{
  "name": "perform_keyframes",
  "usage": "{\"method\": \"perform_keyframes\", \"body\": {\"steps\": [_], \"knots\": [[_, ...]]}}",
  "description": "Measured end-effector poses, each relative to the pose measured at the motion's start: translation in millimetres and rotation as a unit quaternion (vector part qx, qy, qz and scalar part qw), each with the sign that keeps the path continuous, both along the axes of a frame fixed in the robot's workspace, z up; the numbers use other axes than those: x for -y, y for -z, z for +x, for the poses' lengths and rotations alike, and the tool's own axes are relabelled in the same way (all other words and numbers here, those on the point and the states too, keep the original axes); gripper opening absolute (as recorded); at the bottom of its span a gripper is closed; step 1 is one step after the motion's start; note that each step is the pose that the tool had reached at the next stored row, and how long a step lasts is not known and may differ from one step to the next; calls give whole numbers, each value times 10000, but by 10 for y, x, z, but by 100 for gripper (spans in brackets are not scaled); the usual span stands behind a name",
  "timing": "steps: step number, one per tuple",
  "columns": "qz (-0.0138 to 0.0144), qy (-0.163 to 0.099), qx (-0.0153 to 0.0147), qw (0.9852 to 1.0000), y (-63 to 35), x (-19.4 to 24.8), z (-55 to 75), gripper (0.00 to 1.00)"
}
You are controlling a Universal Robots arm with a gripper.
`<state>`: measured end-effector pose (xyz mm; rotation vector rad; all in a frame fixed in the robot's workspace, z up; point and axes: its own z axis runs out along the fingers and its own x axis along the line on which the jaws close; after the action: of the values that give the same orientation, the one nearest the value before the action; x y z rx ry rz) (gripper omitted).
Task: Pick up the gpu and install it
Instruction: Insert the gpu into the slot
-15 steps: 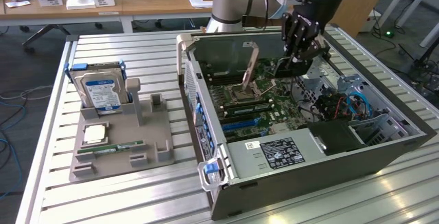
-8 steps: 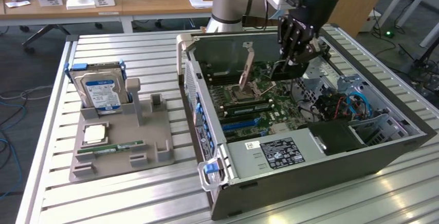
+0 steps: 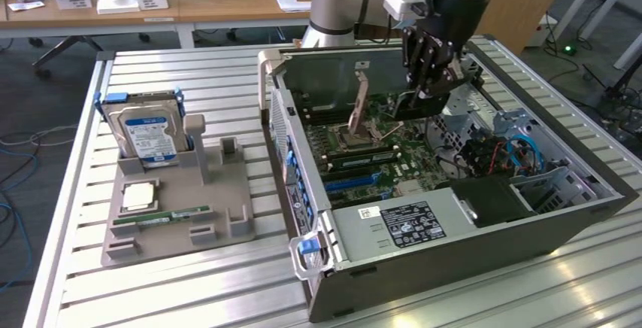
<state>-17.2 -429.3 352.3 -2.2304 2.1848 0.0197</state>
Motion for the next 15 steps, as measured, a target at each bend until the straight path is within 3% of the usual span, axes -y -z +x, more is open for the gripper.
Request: {"method": "perform_keyframes", "body": {"steps": [15], "knots": [[0,43,1,10000,84,61,-22,26]]}}
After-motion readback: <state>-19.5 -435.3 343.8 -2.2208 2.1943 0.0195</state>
